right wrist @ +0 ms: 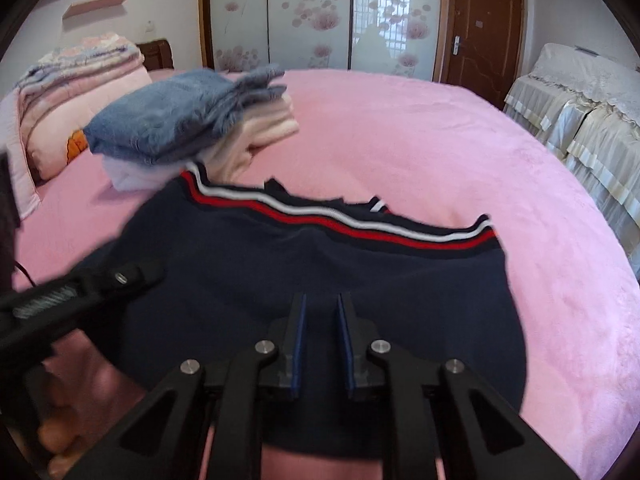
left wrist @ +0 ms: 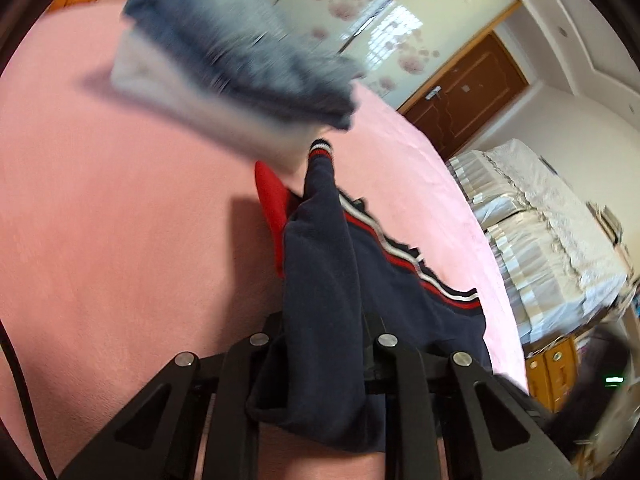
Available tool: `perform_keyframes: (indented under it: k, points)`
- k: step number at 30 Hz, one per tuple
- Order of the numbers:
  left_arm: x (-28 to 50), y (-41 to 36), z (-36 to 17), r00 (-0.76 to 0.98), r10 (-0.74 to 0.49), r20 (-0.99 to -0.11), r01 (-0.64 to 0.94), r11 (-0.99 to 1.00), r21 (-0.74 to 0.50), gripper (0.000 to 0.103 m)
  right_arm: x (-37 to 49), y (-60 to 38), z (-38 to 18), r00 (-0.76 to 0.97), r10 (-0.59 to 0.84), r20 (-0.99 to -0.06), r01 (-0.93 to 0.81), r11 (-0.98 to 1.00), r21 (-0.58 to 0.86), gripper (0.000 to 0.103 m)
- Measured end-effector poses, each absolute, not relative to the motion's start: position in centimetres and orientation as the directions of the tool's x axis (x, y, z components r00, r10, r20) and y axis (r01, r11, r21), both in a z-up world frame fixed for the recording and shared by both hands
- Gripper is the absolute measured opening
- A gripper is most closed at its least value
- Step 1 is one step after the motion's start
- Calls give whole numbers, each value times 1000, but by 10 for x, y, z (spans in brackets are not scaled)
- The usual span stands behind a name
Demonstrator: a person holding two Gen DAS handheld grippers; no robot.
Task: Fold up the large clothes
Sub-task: 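Grasp one side edge of the folded jacket with the left gripper and lift, then fold the held side over the jacket and open the left gripper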
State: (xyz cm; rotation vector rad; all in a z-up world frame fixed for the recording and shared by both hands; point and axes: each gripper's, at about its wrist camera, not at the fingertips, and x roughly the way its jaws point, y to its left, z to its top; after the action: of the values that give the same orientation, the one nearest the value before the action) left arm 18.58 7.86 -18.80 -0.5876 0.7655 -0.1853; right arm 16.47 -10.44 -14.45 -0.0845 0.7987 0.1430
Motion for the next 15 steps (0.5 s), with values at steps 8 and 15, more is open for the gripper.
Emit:
perform_keyframes:
  k: [8, 15]
  points:
    - [179, 13, -135, 751, -379, -541, 148, 895, -420, 16, 179, -131, -174, 593, 257, -763, -175, 966, 190, 5]
    - [181, -24, -111, 747, -400, -531, 224, 904, -365, 16, 176, -150, -172, 572, 359, -737, -183, 932, 313, 4]
